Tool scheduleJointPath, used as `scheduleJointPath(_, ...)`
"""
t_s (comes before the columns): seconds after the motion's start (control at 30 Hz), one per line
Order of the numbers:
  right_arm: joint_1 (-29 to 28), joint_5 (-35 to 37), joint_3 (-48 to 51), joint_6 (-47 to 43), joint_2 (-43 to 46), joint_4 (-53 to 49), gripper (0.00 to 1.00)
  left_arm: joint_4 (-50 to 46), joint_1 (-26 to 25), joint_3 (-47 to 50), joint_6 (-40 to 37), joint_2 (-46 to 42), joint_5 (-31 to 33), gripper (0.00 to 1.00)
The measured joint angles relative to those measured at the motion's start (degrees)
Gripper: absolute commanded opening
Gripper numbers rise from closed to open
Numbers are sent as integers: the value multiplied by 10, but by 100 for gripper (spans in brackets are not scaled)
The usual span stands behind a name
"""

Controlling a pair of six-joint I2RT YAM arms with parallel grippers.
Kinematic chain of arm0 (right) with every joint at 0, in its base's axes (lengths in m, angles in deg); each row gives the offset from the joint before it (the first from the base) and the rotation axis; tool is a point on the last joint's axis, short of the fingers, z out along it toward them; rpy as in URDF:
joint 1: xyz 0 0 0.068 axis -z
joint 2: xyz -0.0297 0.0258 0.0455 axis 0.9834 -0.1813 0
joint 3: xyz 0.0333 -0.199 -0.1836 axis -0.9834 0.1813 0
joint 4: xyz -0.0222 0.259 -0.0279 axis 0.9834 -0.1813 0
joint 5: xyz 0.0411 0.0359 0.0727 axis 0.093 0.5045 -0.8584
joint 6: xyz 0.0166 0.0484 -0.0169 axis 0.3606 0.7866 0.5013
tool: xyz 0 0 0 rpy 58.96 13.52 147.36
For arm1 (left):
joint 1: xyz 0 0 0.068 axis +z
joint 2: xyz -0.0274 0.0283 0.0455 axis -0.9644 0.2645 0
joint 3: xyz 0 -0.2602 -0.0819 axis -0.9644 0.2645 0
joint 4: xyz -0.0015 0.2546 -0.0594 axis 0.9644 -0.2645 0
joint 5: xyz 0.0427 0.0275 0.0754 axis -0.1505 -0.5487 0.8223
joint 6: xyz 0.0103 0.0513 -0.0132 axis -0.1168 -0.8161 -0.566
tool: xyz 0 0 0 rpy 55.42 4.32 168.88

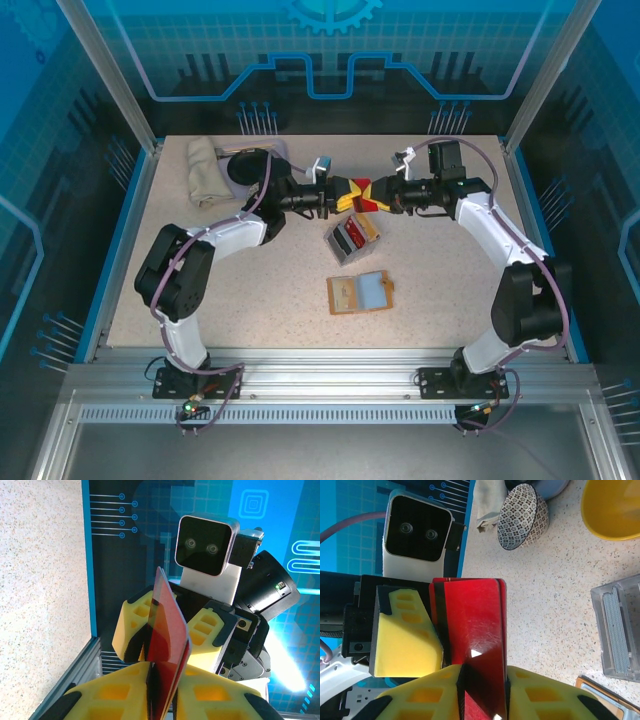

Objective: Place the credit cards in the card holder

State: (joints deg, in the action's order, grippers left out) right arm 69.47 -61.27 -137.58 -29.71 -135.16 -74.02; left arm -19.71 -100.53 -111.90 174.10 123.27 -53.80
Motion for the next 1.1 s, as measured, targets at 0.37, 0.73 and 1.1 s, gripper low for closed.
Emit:
scheduleJointPath(0.37,5,7,14,5,5,10,23,4,0,0,8,5,0,23)
scheduleJointPath(0.73,20,6,24,5,8,10,22,9,2,0,17,5,0,21)
scheduleJointPath(1.1,26,17,27,4,24,5,12,7,5,16,12,5,6,3)
